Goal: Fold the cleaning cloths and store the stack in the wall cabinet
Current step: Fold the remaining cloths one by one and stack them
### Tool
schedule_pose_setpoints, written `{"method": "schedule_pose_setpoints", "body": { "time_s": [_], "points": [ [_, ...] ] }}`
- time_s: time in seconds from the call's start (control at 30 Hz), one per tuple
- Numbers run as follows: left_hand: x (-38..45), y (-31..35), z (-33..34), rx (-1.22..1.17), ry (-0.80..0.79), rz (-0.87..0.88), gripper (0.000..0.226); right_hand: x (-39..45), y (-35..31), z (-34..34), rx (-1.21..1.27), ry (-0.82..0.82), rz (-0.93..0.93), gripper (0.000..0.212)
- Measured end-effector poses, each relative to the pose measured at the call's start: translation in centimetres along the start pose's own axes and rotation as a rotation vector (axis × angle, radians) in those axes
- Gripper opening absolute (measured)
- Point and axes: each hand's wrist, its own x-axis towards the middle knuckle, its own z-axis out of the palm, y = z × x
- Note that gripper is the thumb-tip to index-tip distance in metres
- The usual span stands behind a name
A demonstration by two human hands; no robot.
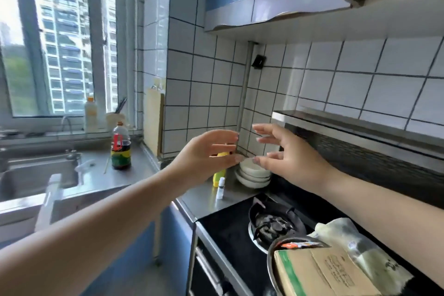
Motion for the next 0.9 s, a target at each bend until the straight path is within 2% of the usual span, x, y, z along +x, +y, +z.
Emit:
{"method": "schedule_pose_setpoints", "body": {
  "time_s": [0.1, 0.3, 0.43, 0.6, 0.77, 0.9],
  "points": [
    [-5.6, -0.5, -3.2, 0.027, 0.102, -0.062, 0.041, -0.3, -2.2, 5.0, 0.092, -0.118, -0.033, 0.055],
    [-15.4, -0.4, -10.2, 0.132, 0.268, -0.146, 0.044, -0.5, -8.5, 13.6, 0.221, -0.25, -0.113, 0.058],
    [-24.6, 0.6, -16.5, 0.15, 0.439, -0.17, 0.041, -1.1, -15.3, 21.0, 0.308, -0.357, -0.191, 0.06],
    [-35.5, 1.3, -23.9, 0.271, 0.601, -0.26, 0.048, -2.9, -23.9, 30.9, 0.477, -0.486, -0.208, 0.055],
    [-46.7, 1.8, -29.7, 0.329, 0.771, -0.364, 0.052, -5.7, -33.3, 40.5, 0.538, -0.6, -0.291, 0.057],
    [-55.0, 2.3, -33.2, 0.323, 0.96, -0.427, 0.044, -7.8, -39.9, 47.5, 0.593, -0.714, -0.359, 0.053]
  ]
}}
